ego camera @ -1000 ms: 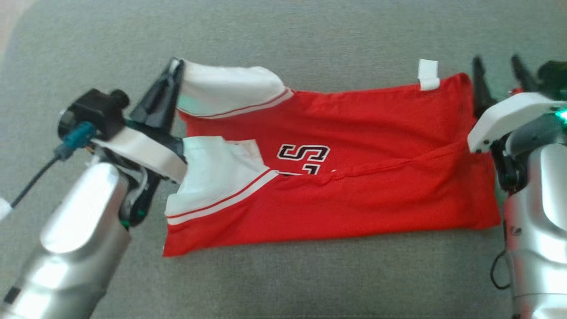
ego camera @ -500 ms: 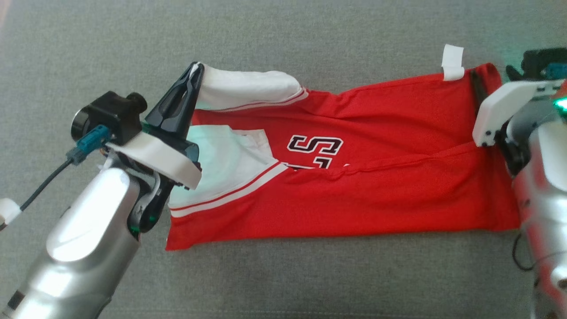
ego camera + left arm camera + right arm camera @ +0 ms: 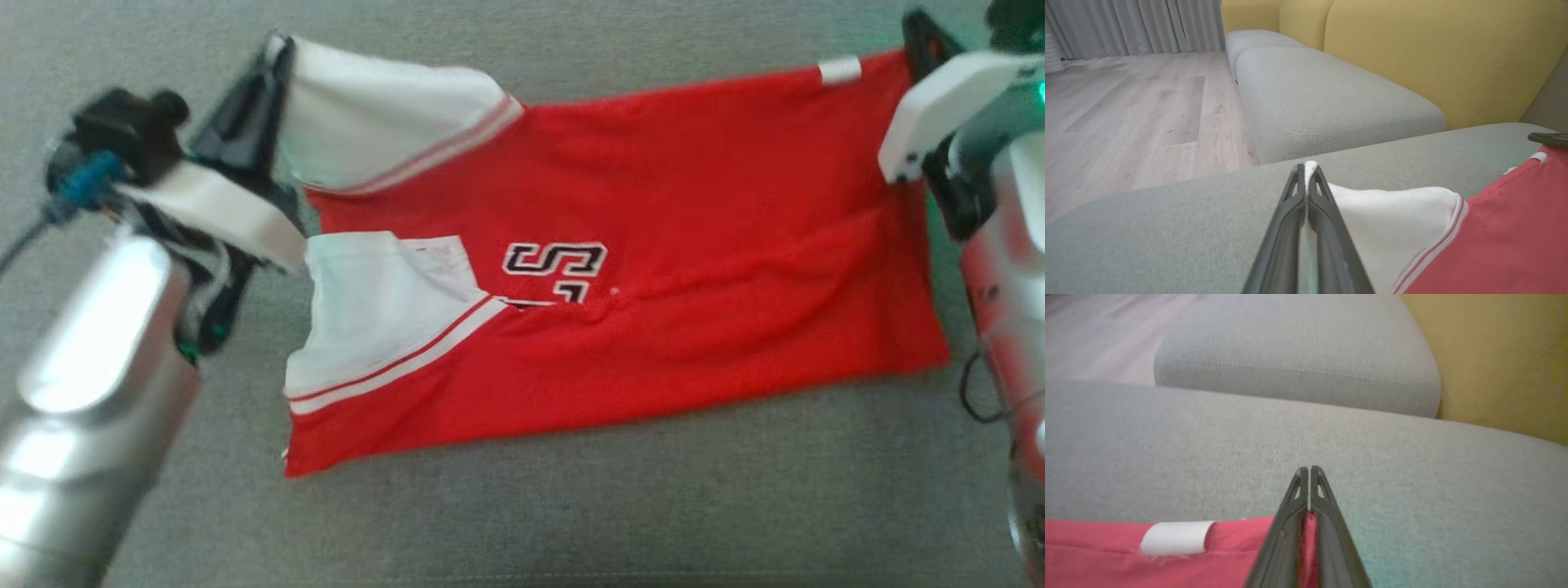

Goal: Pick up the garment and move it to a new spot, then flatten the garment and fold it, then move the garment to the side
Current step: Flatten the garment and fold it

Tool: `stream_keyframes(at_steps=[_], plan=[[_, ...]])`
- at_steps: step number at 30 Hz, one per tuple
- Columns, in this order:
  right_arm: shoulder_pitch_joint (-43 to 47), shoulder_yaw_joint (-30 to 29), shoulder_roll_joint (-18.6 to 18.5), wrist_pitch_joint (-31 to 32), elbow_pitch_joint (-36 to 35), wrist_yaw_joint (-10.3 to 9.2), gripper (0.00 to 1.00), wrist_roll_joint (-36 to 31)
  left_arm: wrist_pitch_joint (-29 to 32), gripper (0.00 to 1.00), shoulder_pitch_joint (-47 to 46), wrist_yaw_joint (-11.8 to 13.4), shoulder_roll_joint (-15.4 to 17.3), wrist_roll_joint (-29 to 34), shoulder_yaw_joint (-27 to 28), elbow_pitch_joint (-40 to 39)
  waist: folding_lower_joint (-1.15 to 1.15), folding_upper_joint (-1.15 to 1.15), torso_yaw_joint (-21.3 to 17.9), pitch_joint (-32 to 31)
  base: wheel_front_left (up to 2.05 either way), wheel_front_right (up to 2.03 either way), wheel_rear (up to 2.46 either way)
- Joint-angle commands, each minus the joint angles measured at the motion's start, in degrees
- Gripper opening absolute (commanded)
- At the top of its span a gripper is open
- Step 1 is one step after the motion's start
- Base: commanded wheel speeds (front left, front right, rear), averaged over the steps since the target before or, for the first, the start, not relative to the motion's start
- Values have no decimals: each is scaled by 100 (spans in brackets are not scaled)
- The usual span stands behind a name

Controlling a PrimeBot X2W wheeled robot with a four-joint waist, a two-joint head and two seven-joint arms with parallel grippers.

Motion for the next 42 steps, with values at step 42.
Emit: stream_keyframes(at_steps=[42], plan=[[110,2581,-1045,-439,5,-5,0,3155,-616,0,-1006,-582,84,454,-1013,2185,-1,0,245,-500,0,0,0]])
